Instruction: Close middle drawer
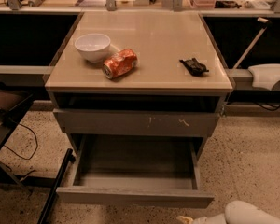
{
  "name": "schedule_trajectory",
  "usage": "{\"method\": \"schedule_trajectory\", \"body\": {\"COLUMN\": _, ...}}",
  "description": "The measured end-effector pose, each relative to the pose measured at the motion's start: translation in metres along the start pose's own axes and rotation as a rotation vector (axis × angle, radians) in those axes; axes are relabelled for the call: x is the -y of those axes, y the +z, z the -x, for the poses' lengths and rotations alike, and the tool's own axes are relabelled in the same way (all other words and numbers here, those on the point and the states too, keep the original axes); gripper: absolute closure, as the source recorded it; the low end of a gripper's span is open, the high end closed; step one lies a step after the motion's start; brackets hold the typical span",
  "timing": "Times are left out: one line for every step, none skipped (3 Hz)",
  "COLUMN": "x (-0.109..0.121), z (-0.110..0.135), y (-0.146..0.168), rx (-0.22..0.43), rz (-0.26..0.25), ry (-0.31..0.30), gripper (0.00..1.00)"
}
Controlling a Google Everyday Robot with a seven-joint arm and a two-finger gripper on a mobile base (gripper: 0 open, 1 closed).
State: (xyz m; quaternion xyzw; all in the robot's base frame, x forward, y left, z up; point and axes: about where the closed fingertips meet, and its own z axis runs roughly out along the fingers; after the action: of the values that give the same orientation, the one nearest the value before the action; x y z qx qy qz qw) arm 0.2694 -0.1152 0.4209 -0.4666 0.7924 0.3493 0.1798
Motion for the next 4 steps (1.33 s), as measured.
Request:
{"method": "schedule_trajectory", "body": {"x": 0.025, "z": 0.014, "y": 0.025, "rx": 0.053, "rz": 0.019, "ry": 0.012, "gripper": 0.00}}
{"method": "schedule_trajectory", "body": {"x": 0.056, "z": 0.032, "y": 0.025, "rx": 0.088, "rz": -0.044, "ry": 0.013, "gripper": 0.00}}
{"method": "schedule_trajectory", "body": {"x": 0.085, "z": 0.042, "y": 0.011, "rx": 0.094, "rz": -0.128, "ry": 0.014, "gripper": 0.00}}
{"method": "schedule_trajectory", "body": {"x": 0.085, "z": 0.042, "y": 0.011, "rx": 0.094, "rz": -0.128, "ry": 0.014, "gripper": 0.00}}
